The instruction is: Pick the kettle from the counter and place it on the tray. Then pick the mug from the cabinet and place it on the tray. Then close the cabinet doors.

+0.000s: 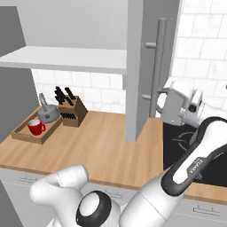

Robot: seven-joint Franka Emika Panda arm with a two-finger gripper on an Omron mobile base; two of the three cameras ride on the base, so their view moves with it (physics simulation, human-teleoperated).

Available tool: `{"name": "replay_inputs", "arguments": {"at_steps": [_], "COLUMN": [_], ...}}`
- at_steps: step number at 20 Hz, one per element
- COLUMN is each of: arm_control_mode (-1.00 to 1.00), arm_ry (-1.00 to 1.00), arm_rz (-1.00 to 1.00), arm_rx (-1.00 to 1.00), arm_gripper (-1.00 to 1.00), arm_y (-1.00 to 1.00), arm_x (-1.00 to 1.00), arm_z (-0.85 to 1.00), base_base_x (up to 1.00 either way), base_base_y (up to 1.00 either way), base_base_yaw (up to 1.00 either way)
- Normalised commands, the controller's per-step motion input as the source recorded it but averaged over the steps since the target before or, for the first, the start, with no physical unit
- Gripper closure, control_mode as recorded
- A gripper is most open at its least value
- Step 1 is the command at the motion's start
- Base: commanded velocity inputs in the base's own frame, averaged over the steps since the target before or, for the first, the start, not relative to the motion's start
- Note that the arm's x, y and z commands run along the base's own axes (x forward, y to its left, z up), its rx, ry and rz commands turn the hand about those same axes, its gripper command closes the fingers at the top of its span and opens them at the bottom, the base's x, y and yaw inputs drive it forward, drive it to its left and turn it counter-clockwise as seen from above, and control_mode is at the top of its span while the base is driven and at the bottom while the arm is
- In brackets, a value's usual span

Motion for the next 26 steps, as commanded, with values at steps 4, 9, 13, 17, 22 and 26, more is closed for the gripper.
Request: {"name": "replay_inputs", "arguments": {"at_steps": [4, 9, 13, 17, 22, 26], "arm_control_mode": [-1.00, -1.00, -1.00, -1.00, -1.00, -1.00], "arm_ry": [-0.08, 0.00, -0.01, -0.01, -0.02, 0.00], "arm_rz": [-0.15, -0.21, -0.24, -0.28, -0.30, -0.31], "arm_rx": [-0.28, -0.21, -0.16, -0.13, -0.11, -0.07], "arm_gripper": [-1.00, -1.00, -1.00, -1.00, -1.00, -1.00], "arm_y": [0.89, 0.84, 0.80, 0.68, 0.52, 0.33], "arm_x": [0.00, 0.19, 0.35, 0.47, 0.61, 0.70], "arm_z": [-0.03, 0.00, -0.01, -0.04, -0.06, 0.00], "base_base_x": [0.00, 0.00, 0.00, 0.00, 0.00, 0.00], "base_base_y": [0.00, 0.00, 0.00, 0.00, 0.00, 0.00], "base_base_yaw": [0.00, 0.00, 0.00, 0.00, 0.00, 0.00]}}
